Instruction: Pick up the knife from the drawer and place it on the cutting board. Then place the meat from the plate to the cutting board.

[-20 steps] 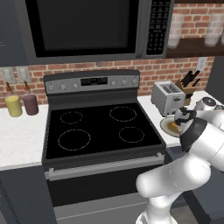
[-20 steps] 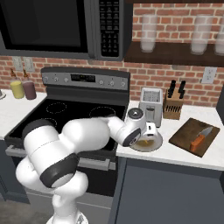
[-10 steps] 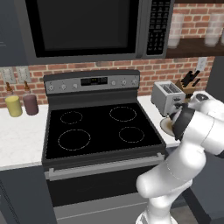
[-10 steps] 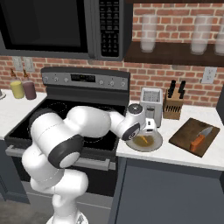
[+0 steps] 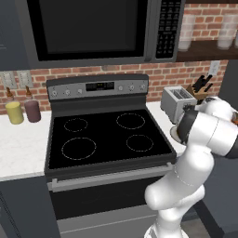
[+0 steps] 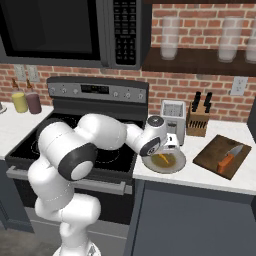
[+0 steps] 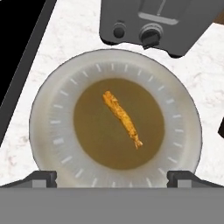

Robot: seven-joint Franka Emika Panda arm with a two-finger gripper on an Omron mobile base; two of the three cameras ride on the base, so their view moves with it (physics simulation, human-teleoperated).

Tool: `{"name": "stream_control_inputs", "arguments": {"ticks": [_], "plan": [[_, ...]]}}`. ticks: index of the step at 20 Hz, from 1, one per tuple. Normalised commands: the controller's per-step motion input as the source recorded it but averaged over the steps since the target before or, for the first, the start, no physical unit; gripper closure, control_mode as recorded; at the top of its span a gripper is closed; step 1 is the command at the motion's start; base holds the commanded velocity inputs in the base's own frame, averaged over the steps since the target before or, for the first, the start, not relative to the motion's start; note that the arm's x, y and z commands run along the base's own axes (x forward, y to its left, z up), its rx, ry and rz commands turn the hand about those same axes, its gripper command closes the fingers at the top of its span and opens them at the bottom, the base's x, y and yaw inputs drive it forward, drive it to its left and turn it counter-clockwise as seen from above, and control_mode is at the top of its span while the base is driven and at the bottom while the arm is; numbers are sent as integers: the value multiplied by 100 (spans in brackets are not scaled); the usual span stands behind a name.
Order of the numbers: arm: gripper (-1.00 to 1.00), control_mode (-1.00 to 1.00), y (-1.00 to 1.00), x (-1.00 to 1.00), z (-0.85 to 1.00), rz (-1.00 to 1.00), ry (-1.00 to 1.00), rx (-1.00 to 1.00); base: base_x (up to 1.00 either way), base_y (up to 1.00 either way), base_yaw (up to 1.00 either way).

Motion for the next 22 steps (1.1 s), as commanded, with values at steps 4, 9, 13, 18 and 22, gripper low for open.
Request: {"name": "stream_control_inputs", "arguments": {"ticks": [4, 9, 13, 18, 22], "plan": [[-100, -100, 0, 11, -25, 0, 0, 0, 0, 0, 0], [-100, -100, 0, 15, -20, 0, 0, 0, 0, 0, 0], [-100, -100, 0, 15, -11, 0, 0, 0, 0, 0, 0], [-100, -100, 0, 20, -5, 0, 0, 0, 0, 0, 0], [-100, -100, -4, 22, 0, 0, 7, 3, 0, 0, 0]]}}
